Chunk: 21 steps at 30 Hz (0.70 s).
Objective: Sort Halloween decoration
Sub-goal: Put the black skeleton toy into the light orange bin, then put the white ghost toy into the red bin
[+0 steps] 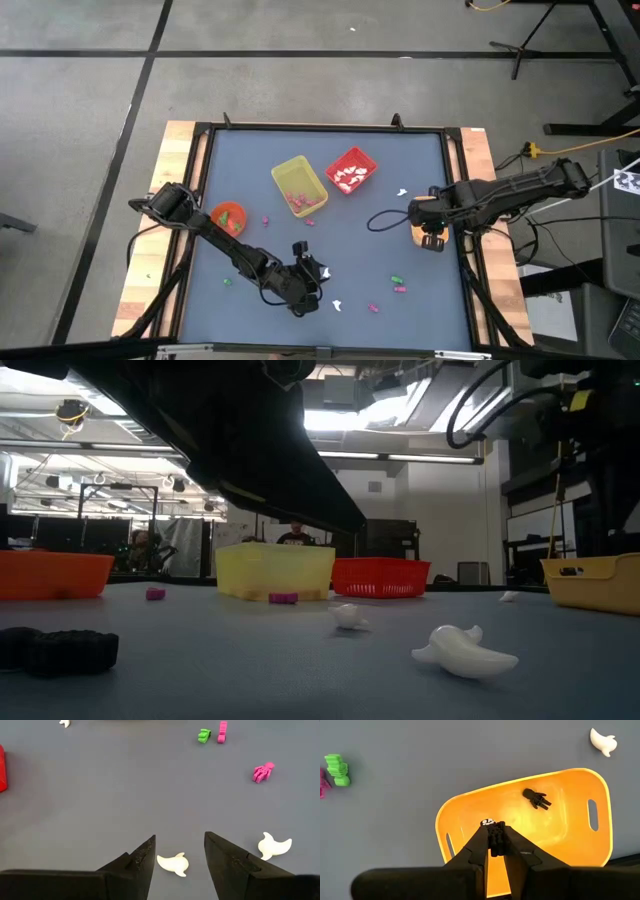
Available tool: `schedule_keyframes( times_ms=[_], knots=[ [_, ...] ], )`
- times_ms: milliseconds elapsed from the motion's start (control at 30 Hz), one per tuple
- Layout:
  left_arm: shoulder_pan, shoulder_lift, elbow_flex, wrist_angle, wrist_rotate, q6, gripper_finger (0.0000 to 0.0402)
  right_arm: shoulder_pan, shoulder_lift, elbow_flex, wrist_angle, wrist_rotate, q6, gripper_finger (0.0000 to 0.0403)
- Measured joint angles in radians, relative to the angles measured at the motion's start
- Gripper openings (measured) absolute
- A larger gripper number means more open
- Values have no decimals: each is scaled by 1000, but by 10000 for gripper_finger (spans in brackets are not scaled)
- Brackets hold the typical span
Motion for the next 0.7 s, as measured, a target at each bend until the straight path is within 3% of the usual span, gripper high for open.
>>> schedule_keyframes(
  times_ms=[433,700],
  knots=[
    [0,0,0,0,0,0,154,0,0,0,-2,15,-1,43],
    [0,0,0,0,-1,0,153,0,1,0,-14,25,3,123]
  ],
)
